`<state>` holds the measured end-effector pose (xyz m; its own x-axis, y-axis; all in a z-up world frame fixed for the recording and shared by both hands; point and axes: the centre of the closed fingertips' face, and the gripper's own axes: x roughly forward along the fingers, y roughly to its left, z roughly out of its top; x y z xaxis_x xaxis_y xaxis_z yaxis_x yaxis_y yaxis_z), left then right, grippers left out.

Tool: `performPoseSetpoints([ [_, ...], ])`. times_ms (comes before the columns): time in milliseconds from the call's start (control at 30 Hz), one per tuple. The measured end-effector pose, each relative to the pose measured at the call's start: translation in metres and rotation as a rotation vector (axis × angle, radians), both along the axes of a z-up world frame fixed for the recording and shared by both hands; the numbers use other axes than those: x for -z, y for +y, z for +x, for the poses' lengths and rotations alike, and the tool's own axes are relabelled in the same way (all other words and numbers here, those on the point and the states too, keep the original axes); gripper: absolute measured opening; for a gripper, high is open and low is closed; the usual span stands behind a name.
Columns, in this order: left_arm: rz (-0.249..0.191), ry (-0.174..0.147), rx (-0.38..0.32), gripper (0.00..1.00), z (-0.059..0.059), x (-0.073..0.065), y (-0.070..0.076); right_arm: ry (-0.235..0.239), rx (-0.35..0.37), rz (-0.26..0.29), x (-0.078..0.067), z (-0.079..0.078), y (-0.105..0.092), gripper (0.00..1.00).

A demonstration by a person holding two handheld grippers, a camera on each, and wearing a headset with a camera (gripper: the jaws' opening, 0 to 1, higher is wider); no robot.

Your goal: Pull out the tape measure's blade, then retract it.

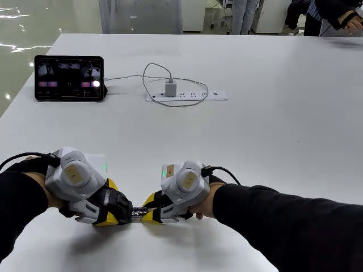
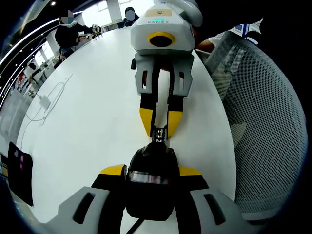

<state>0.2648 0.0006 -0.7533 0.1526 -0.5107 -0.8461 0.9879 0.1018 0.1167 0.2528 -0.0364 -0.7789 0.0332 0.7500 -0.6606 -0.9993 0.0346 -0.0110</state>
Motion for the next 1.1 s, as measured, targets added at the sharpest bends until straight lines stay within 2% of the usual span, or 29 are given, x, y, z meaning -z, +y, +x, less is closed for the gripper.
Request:
performPoseSetpoints([
  [1100, -0.008, 0.001, -0.011, 0.34, 0.004, 0.003, 0.001, 0.030, -0.001, -0.023, 0.001, 0.001, -0.026, 0.10],
])
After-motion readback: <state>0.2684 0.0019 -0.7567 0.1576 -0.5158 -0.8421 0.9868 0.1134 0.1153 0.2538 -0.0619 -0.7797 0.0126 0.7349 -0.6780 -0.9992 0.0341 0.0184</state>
